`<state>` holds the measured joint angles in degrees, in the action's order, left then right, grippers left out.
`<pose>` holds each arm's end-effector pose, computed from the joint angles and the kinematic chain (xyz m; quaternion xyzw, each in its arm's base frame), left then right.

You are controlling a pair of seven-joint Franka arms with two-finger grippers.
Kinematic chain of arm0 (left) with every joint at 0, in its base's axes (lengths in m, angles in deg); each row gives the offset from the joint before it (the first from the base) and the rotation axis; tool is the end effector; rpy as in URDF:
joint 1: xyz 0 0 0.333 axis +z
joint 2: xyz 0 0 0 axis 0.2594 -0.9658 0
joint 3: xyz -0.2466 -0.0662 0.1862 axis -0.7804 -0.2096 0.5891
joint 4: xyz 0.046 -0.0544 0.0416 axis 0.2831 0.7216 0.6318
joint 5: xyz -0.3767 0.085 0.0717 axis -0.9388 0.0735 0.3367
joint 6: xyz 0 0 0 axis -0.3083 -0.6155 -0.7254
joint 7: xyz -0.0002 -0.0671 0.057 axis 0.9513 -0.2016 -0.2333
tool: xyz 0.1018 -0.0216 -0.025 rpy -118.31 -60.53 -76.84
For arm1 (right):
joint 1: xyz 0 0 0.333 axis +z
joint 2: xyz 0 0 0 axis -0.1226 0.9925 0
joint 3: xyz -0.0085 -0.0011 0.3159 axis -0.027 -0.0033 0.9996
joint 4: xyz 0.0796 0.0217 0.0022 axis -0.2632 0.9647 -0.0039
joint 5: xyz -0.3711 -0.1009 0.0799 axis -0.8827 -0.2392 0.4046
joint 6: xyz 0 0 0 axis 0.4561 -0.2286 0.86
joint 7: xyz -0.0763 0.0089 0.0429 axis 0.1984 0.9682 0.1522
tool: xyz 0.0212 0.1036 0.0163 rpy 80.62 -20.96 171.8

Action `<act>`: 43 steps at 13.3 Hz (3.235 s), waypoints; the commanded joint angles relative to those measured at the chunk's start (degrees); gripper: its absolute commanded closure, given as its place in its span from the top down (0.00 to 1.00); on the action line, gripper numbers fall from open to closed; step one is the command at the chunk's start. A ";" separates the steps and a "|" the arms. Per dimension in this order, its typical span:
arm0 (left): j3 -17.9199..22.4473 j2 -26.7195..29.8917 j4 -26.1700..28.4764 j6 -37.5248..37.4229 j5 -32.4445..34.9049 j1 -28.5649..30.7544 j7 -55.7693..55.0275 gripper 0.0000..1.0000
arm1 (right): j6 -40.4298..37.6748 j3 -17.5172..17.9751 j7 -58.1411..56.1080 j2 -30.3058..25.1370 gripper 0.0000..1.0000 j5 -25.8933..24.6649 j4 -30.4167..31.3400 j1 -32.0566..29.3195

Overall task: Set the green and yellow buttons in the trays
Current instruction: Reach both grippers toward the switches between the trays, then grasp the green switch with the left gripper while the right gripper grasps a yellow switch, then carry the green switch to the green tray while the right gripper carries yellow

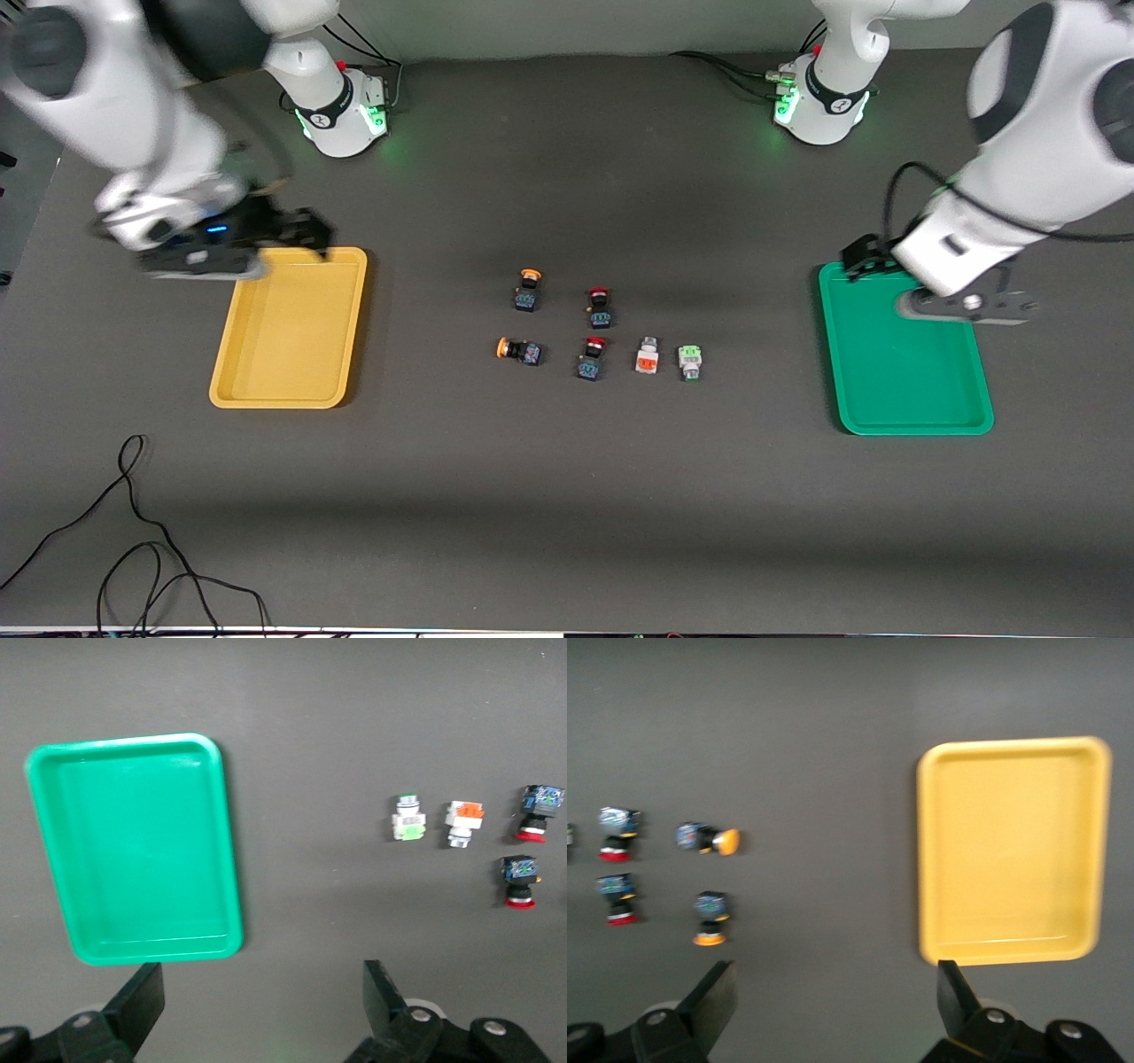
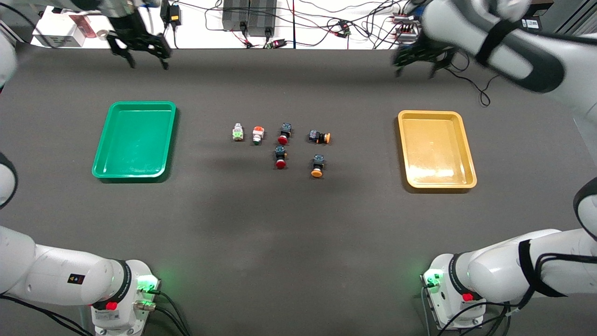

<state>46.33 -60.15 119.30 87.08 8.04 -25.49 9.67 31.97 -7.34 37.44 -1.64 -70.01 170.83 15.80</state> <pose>0.5659 -0.1556 0.5258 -0.9985 0.0297 0.0461 0.0046 0.4973 0.2184 0.5379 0.9988 -0.0470 -0.0092 0.0063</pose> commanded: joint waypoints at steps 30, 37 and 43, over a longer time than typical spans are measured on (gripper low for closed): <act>-0.09 -27.44 10.68 41.27 -1.73 -13.46 -17.06 0.00 | 44.82 -2.90 26.67 34.84 0.37 -3.38 8.20 22.94; 0.79 -8.45 0.61 4.40 -1.20 -9.69 -16.53 0.00 | 29.77 -3.08 23.17 26.60 0.31 -2.86 3.04 21.89; 0.88 -7.56 -10.24 -11.66 4.58 8.40 8.74 0.00 | 11.87 -5.26 3.86 18.42 0.31 2.16 -4.11 12.93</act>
<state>47.88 -66.35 110.04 76.40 10.28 -21.88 10.71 45.38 -11.19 49.13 18.94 -69.61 165.70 31.10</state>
